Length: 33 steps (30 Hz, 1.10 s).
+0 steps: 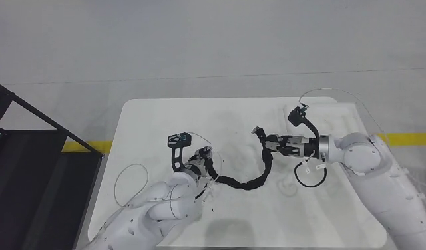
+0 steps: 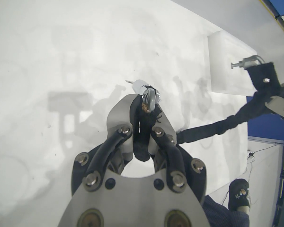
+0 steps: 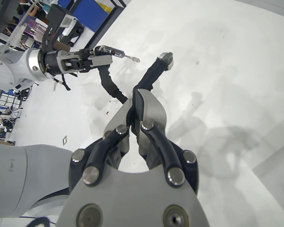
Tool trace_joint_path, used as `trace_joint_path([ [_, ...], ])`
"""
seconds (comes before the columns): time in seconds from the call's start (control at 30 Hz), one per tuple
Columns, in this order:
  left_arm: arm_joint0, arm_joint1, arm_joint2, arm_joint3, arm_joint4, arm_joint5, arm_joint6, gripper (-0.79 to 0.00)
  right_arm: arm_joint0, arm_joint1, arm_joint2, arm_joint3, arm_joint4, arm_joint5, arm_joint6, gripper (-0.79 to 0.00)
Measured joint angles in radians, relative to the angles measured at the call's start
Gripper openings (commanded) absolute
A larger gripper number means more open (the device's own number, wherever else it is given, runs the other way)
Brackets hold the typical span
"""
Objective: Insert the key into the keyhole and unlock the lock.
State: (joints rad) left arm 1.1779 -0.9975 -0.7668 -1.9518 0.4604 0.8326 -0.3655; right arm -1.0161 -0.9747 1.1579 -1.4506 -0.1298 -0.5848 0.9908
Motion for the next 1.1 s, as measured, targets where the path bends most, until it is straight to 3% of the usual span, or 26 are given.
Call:
trace_joint_path([
  [0.13,-0.027,-0.027,0.02,0.071,-0.03,-0.033,0.044,-0.785,0.068,-0.02,-0.083,0.071,-0.023,0.034,0.01,-0.785],
  [0.3,-0.065,-0.05,0.05,0.151,-0.027,-0.054,0.008,-0.785,0.109,-0.057,-0.208,0.15,-0.058,0.087,-0.032,-0.785],
  [0.4,-0.087,-0.061,0.066,0.184,-0.029,-0.063,-0.041,-0.785,0.077,-0.079,-0.288,0.102,-0.091,0.152,-0.084,-0.785],
  [0.57,-0.112,-0.076,0.079,0.217,-0.013,-0.088,-0.068,-0.785,0.078,-0.086,-0.308,0.07,-0.117,0.203,-0.097,-0.785],
  [0.6,-0.114,-0.079,0.08,0.222,-0.012,-0.094,-0.067,-0.64,0.085,-0.088,-0.309,0.078,-0.117,0.197,-0.092,-0.785],
  [0.63,-0.115,-0.081,0.08,0.225,-0.012,-0.097,-0.067,-0.397,0.089,-0.089,-0.309,0.083,-0.117,0.194,-0.09,-0.785],
  [0.67,-0.115,-0.084,0.079,0.228,-0.012,-0.096,-0.066,0.0,0.092,-0.089,-0.309,0.087,-0.117,0.191,-0.09,-0.785],
  [0.77,-0.109,-0.091,0.067,0.222,-0.018,-0.062,-0.055,0.0,0.097,-0.09,-0.305,0.096,-0.123,0.184,-0.097,-0.785],
  [0.8,-0.104,-0.093,0.061,0.216,-0.018,-0.051,-0.05,0.0,0.098,-0.09,-0.302,0.097,-0.125,0.183,-0.097,-0.711],
  [0.83,-0.1,-0.093,0.056,0.211,-0.014,-0.044,-0.046,0.0,0.098,-0.089,-0.3,0.098,-0.127,0.184,-0.095,0.0],
  [1.1,-0.028,-0.085,-0.005,0.117,0.031,0.028,-0.014,0.0,0.085,-0.085,-0.276,0.079,-0.157,0.22,-0.114,0.0],
])
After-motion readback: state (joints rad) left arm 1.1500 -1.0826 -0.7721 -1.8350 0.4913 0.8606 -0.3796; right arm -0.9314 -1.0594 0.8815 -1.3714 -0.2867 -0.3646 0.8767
